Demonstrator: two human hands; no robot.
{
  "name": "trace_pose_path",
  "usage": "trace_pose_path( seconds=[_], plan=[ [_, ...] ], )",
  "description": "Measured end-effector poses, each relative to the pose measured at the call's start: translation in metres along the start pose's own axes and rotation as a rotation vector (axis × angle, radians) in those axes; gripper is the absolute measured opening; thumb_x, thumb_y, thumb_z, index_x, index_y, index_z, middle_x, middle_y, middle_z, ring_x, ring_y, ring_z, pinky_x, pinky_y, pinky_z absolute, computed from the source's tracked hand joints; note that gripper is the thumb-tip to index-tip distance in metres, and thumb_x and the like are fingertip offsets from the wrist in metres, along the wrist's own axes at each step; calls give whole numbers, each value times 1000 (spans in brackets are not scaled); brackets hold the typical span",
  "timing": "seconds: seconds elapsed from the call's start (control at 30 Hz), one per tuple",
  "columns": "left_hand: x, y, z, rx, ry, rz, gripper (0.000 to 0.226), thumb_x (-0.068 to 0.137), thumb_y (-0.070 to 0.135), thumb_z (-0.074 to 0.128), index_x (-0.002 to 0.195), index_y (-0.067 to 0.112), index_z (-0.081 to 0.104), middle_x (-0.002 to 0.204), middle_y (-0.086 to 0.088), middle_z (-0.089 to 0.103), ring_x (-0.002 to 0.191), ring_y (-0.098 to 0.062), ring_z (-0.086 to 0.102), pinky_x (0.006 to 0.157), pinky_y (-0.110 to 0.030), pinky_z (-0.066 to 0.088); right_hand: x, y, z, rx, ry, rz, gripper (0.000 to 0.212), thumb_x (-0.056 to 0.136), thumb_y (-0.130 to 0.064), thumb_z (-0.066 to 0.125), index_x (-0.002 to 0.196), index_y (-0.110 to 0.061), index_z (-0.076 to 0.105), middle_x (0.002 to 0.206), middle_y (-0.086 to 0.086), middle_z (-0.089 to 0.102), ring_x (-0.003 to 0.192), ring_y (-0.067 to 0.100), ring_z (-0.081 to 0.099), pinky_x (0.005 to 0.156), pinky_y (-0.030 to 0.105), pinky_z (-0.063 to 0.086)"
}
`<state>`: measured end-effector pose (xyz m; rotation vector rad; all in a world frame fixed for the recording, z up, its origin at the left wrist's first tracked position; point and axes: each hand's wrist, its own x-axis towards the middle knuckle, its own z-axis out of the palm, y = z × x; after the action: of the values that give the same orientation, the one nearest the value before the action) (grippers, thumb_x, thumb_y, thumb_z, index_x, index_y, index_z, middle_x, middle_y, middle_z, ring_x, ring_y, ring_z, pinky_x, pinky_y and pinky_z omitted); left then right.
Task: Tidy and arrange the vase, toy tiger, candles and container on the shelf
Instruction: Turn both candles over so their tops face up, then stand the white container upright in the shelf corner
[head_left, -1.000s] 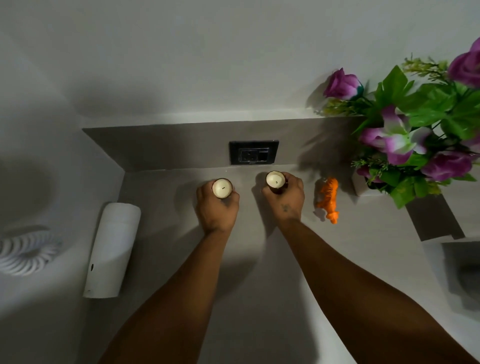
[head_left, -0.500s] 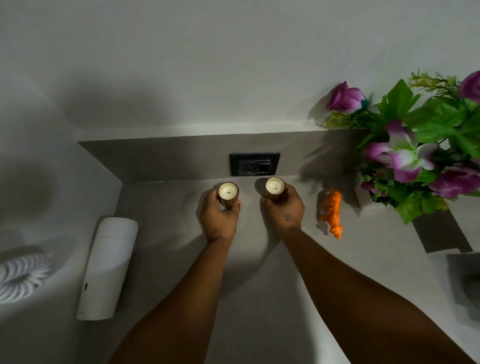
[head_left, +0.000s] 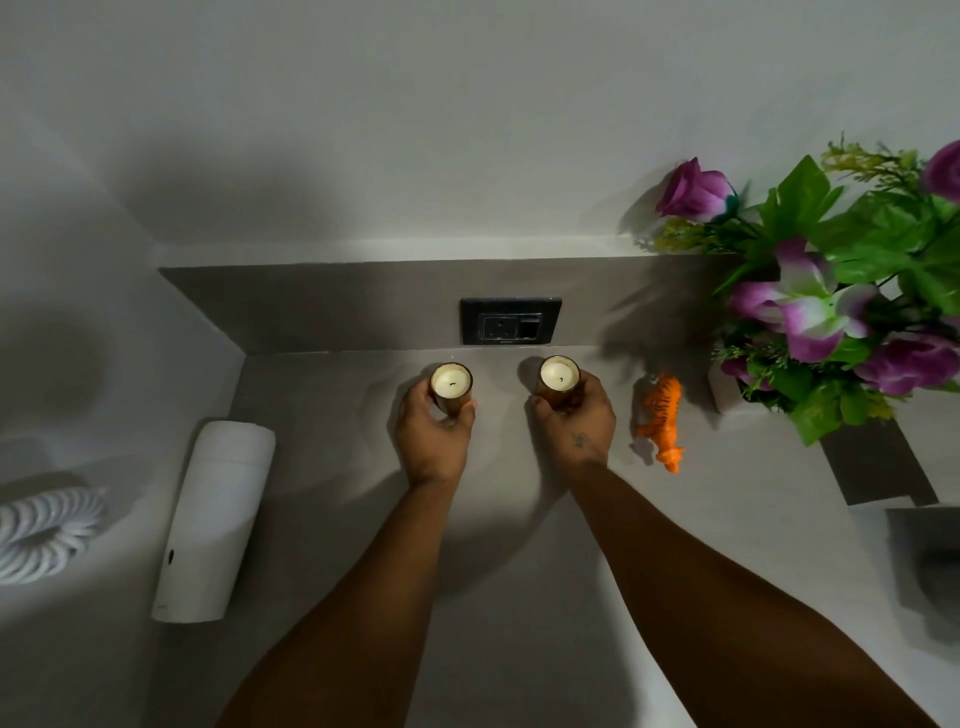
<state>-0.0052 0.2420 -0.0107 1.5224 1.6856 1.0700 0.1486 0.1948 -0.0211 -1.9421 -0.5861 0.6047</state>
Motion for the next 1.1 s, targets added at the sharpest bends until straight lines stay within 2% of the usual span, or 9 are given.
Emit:
trace_pose_path(
  seconds=[0.17, 0.33, 0.43, 0.57, 0.63, 0.7, 0.8, 0.93, 1.1],
  plan=[
    [0, 2, -1, 1, 2, 10, 60, 74, 16, 91, 126, 5, 63, 128, -14, 69, 121, -31, 64, 102, -50, 55, 3, 0, 0, 12, -3, 13, 54, 68, -28, 78, 115, -39, 56, 114, -7, 65, 107, 20, 61, 98, 44, 53],
    [2, -2, 0, 5, -11, 18, 61, 74, 16, 90, 127, 7, 63, 130, -13, 68, 122, -30, 63, 104, -46, 54, 2, 0, -2, 25, -16, 7, 58, 71, -21, 79, 123, -32, 56, 120, -5, 64, 114, 21, 59, 104, 40, 47],
    [0, -2, 0, -22, -24, -2, 64, 72, 14, 91, 128, 7, 61, 129, -12, 68, 121, -28, 64, 104, -37, 52, -6, -1, -10, 57, -36, 59, 78, 71, -22, 83, 138, -31, 43, 135, -6, 57, 127, 19, 52, 107, 31, 35],
    [-1, -9, -4, 41, -95, -49, 84, 74, 19, 90, 143, 11, 44, 142, -10, 59, 132, -26, 55, 107, -27, 42, -35, 13, -19, -19, -85, 63, 91, 73, -43, 81, 146, -34, 26, 149, -4, 41, 137, 20, 40, 112, 39, 36],
    [-11, -14, -14, 64, -126, -73, 92, 79, 20, 85, 152, 10, 30, 150, -12, 52, 138, -27, 50, 109, -27, 38, -60, 21, -28, -122, -99, -24, 80, 77, -56, 72, 143, -38, 29, 146, -7, 40, 134, 18, 40, 110, 42, 40],
    [-30, -20, -32, 151, -157, -27, 90, 85, 25, 79, 155, 12, 24, 155, -12, 45, 141, -29, 47, 111, -33, 41, -89, 31, -35, -340, -113, -255, 65, 86, -62, 57, 141, -34, 36, 143, -6, 43, 132, 18, 39, 109, 42, 41],
    [-60, -40, -65, 338, -215, 67, 84, 92, 38, 67, 157, 15, 20, 162, -10, 35, 146, -30, 38, 118, -44, 39, -140, 45, -34, -697, -265, -576, 60, 98, -57, 35, 147, -23, 39, 157, 4, 37, 147, 25, 25, 121, 44, 19],
    [-97, -65, -113, 584, -221, 178, 72, 100, 47, 49, 157, 9, 28, 163, -13, 34, 153, -28, 27, 125, -44, 24, -183, 49, -28, -852, -436, -654, 64, 101, -53, 24, 154, -16, 30, 163, 11, 21, 152, 30, 10, 123, 48, 4],
    [-145, -96, -161, 680, -167, 312, 70, 97, 51, 47, 150, 5, 42, 158, -17, 41, 149, -35, 34, 121, -52, 30, -185, 42, -28, -911, -485, -663, 69, 100, -54, 23, 156, -14, 22, 164, 15, 14, 152, 33, 4, 123, 50, -1]
  ],
)
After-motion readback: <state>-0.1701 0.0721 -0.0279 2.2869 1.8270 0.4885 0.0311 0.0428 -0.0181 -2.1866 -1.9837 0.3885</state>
